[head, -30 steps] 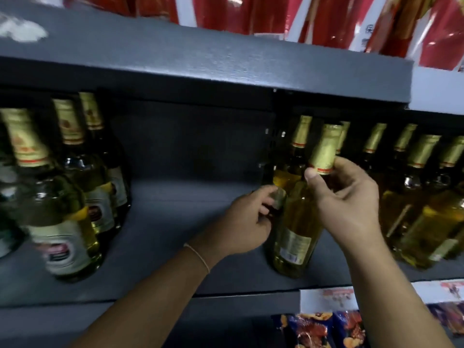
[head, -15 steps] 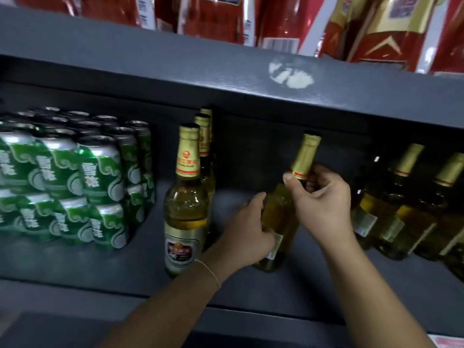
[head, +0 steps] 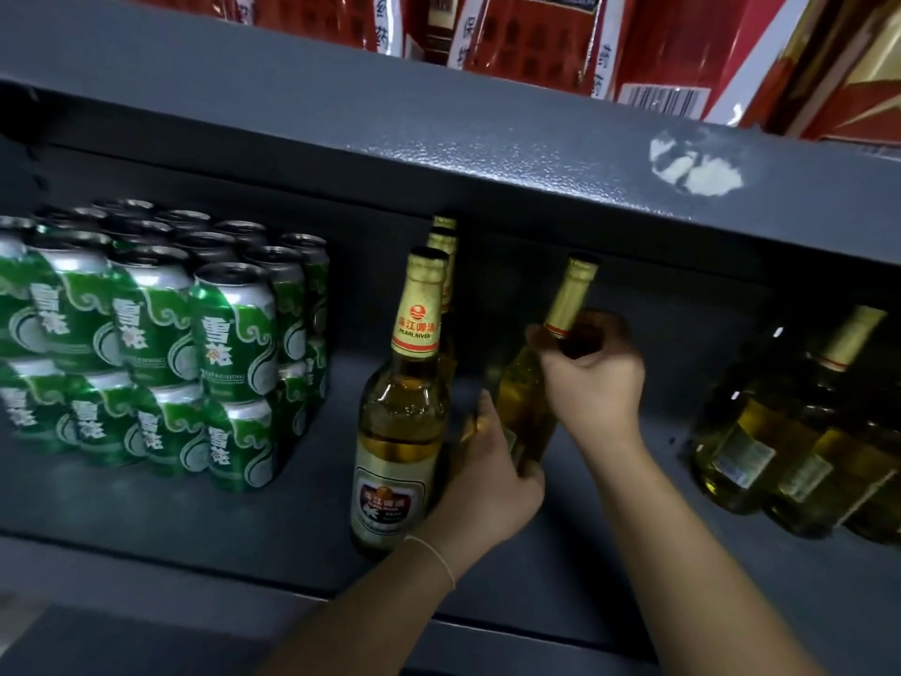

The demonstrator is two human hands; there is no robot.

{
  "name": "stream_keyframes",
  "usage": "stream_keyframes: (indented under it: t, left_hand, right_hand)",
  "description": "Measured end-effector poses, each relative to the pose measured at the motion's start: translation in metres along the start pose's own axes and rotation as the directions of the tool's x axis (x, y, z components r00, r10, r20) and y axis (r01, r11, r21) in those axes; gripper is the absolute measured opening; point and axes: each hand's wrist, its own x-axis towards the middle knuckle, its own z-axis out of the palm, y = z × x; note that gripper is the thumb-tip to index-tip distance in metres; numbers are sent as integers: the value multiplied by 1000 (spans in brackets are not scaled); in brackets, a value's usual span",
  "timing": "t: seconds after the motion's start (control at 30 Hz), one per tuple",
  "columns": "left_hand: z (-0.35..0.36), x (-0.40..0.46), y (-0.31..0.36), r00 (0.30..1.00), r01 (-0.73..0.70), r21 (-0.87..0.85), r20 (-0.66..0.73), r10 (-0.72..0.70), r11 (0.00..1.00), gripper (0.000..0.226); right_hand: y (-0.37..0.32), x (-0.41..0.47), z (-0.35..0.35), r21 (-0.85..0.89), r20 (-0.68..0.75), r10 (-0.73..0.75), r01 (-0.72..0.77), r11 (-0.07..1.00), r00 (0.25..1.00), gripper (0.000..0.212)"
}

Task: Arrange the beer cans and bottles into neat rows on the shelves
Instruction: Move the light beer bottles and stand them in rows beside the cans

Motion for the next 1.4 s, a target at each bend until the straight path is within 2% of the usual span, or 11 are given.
stream_keyframes:
  t: [0.23, 0.4, 0.47, 0.6, 0.67, 0.77, 0.9, 1.03, 1.2, 1.3, 1.4]
  left_hand:
    - [23, 17, -4, 992, 58, 8, -115, -56, 998, 105]
    - [28, 21, -11, 982, 98, 30, -166, -91, 995, 105]
    - [27, 23, -14, 980, 98, 27, -174, -92, 995, 103]
    - [26, 26, -17, 979, 83, -113, -179, -102, 990, 106]
    - [25, 28, -19, 978, 105, -212, -155, -140, 972, 109]
    - [27, 28, -22, 972, 144, -238, -148, -182, 961, 105]
    - [27, 27, -22, 956, 215, -72, -188, -225, 974, 84]
    - [29, 26, -23, 956, 211, 15, -210, -204, 977, 68]
    - [27, 26, -26, 961, 189, -8, -202, -187, 982, 60]
    - [25, 26, -24, 967, 176, -68, -173, -186, 982, 64]
    - [23, 28, -22, 963, 205, -127, -148, -223, 971, 60]
  right_hand:
    - [7, 8, 4, -6, 4, -19, 19, 1000, 1000, 46]
    - [6, 12, -11, 4, 278, -46, 47, 999, 960, 23]
    - [12, 14, -21, 123, 418, -52, 0, 992, 907, 23]
    - [35, 18, -39, 187, 674, -121, -9, 982, 729, 62]
    - [41, 20, -39, 183, 681, -127, 0, 983, 721, 68]
    - [46, 20, -25, 149, 604, -105, 17, 989, 790, 66]
    - [57, 22, -2, 7, 449, -133, 145, 989, 884, 73]
    - [66, 25, 18, -52, 366, -138, 169, 984, 920, 87]
    - [78, 17, 13, 91, 442, -174, 149, 985, 880, 80]
    - [95, 12, 11, 199, 514, -125, 23, 980, 849, 80]
    - [101, 8, 14, 206, 488, -50, -59, 977, 871, 72]
